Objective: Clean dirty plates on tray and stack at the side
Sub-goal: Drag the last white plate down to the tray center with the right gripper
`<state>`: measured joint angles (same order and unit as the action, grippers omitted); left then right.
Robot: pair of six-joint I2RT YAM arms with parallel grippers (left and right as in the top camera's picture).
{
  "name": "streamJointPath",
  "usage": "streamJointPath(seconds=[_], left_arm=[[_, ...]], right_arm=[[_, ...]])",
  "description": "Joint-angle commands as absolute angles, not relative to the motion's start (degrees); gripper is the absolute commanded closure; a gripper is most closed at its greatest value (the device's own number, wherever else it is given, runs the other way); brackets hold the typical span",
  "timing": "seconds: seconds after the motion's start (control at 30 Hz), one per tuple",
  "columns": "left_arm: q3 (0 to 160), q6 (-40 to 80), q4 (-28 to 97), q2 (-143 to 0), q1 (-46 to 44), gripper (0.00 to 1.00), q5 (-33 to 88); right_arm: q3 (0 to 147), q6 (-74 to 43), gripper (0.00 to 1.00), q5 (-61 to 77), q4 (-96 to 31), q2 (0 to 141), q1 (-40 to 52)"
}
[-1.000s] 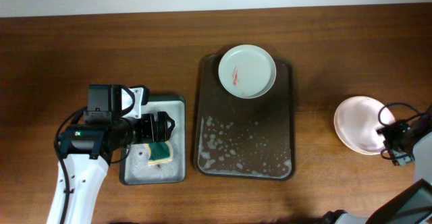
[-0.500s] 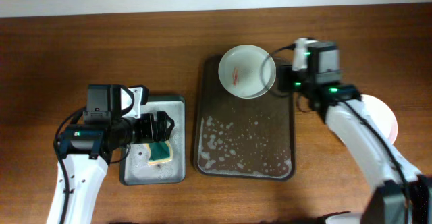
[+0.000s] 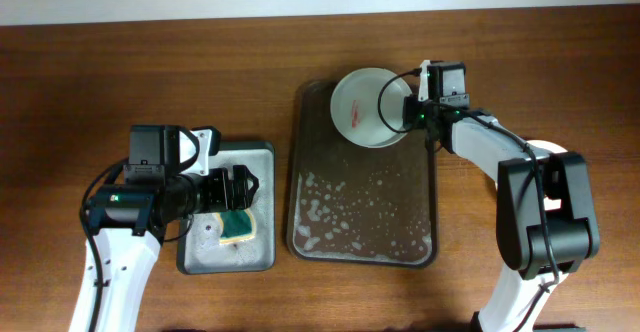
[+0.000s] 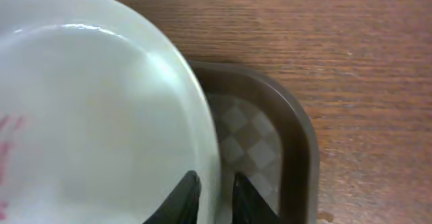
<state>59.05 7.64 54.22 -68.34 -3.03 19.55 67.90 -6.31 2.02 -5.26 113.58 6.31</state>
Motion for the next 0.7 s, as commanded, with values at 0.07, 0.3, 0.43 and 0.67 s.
streamJointPath(seconds=[0.07, 0.3, 0.43, 0.67], left_arm=[[59.9, 6.52, 54.15, -67.79, -2.83, 0.01, 20.16], [59.9, 6.52, 54.15, -67.79, -2.83, 0.01, 20.16], [59.9, 6.52, 54.15, -67.79, -2.83, 0.0, 20.16], [59.9, 6.52, 54.15, -67.79, -2.83, 0.0, 20.16]], right_arm=[[68.84, -11.05, 0.75, 4.4, -3.6, 116.16, 6.33], [68.95, -11.49, 0.96, 9.34, -11.2, 110.24, 6.35], [68.95, -12.71, 0.96, 9.26, -21.06, 99.26, 6.35], [67.81, -22.02, 0.96, 9.28, -49.45, 82.32, 6.5]])
